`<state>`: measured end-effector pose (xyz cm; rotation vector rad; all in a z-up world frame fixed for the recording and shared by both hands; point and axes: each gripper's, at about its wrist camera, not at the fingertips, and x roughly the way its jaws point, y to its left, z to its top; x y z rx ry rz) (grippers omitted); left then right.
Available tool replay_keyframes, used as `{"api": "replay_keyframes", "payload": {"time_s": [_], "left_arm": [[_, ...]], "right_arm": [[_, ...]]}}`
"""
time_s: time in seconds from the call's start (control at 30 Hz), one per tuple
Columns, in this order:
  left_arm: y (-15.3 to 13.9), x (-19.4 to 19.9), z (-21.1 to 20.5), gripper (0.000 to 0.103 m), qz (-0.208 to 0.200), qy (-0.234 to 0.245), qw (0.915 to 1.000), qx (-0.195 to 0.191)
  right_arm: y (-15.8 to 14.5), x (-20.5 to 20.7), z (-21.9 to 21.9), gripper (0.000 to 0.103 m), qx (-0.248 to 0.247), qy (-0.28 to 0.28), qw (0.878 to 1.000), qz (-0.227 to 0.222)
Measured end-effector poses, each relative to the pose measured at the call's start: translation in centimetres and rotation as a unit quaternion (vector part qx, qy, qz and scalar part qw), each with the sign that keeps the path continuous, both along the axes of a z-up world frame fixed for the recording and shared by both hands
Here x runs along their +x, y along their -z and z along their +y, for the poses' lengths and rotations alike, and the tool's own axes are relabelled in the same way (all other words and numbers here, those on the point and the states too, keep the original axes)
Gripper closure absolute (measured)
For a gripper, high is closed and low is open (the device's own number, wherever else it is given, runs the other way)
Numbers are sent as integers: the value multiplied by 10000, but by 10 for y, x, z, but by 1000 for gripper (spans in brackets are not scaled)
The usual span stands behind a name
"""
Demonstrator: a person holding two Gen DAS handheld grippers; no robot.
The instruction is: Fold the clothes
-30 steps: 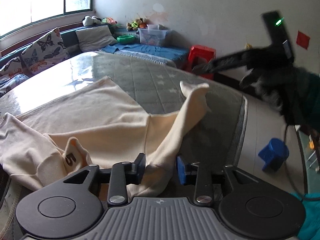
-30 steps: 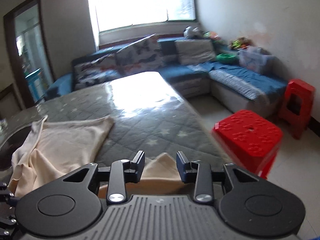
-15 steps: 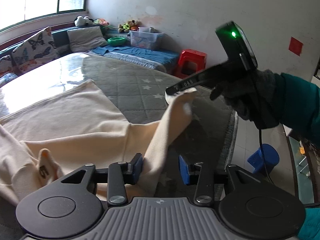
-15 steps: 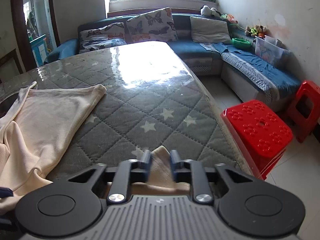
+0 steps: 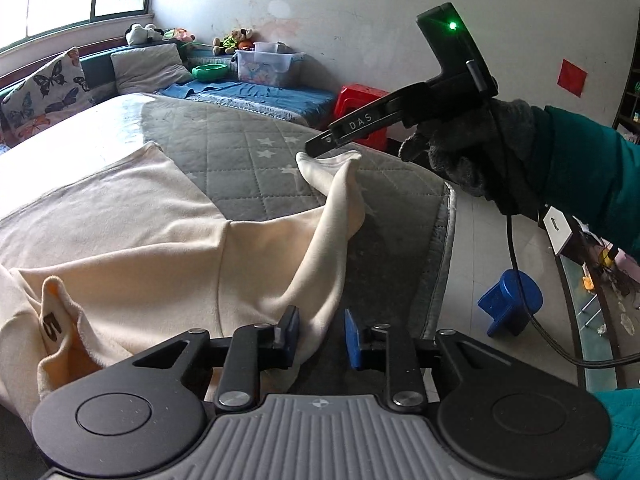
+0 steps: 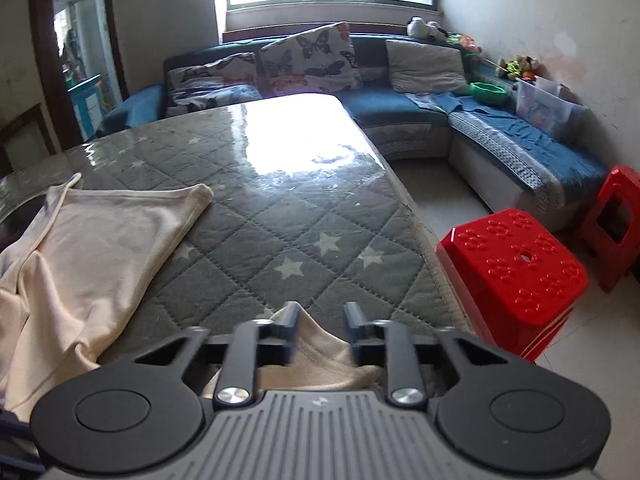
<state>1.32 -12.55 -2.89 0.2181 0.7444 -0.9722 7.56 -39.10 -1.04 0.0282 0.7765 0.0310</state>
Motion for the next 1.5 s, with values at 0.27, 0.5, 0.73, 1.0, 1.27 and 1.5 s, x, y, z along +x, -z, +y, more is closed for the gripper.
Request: {"api": "replay_keyframes", "payload": {"time_s": [0.27, 0.5, 0.73, 1.0, 1.27, 1.5], "left_arm": [[-2, 1, 1, 72, 2, -81, 10000, 2], [-3, 1, 1, 72, -13, -76, 10000, -12], [-4, 0, 3, 65, 29, -23, 10000, -32], [-10, 20, -8, 60, 168, -328, 9993, -104], [-7, 53, -19, 60, 493, -898, 9947, -129], [-4, 70, -20, 60, 470, -1292, 9903, -207]], "right_arm": [[13, 2, 0, 51, 15, 79, 9997, 228], [11, -28, -9, 95, 95, 305, 9993, 218], [7, -84, -20, 95, -298, 968, 9945, 284], [-5, -92, -23, 64, -178, 949, 9953, 29], [14, -70, -10, 51, -145, 538, 9984, 108], [22, -50, -17, 40, -98, 650, 9978, -17]]}}
